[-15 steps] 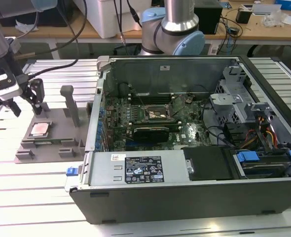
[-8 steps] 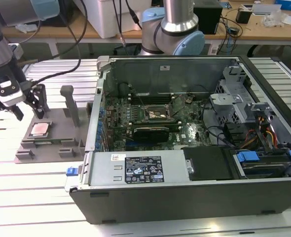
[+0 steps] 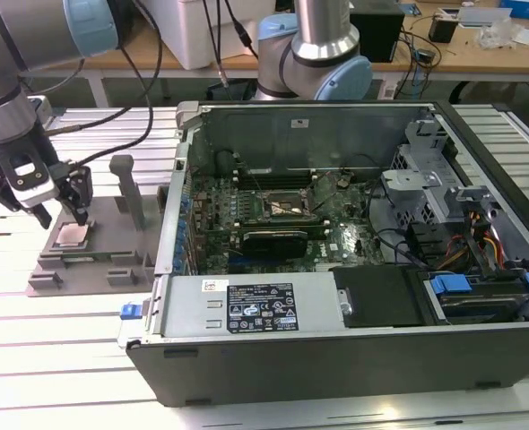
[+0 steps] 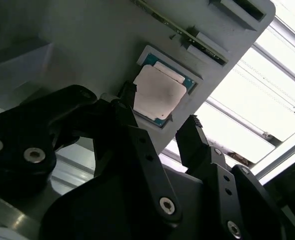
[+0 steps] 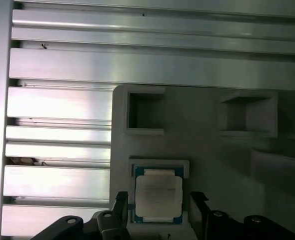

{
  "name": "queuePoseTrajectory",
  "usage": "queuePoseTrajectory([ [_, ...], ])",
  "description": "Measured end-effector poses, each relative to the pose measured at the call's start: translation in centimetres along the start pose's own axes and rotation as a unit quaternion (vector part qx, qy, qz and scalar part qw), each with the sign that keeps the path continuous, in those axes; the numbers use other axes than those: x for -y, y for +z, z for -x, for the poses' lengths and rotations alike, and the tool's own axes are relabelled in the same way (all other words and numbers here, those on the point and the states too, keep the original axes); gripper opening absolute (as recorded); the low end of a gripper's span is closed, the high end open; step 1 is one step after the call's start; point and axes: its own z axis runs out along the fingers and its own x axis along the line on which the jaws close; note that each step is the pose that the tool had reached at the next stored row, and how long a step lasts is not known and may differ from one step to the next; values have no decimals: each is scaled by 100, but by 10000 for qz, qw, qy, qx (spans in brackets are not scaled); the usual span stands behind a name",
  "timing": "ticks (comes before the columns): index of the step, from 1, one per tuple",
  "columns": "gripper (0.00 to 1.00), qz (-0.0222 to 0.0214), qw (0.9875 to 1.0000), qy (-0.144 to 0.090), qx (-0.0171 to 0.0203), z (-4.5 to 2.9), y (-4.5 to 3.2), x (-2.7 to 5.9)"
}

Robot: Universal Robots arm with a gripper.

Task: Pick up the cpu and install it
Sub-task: 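Pick up the cpu and move it towards the insertion slot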

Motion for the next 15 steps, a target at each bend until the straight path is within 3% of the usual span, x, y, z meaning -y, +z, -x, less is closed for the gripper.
queuePoseTrajectory([
  [12,60,-15,9999,-101,-3,19,242,6],
  [13,60,-22,9999,-115,-4,19,252,7],
  [15,60,-83,9999,-142,-8,18,265,6],
])
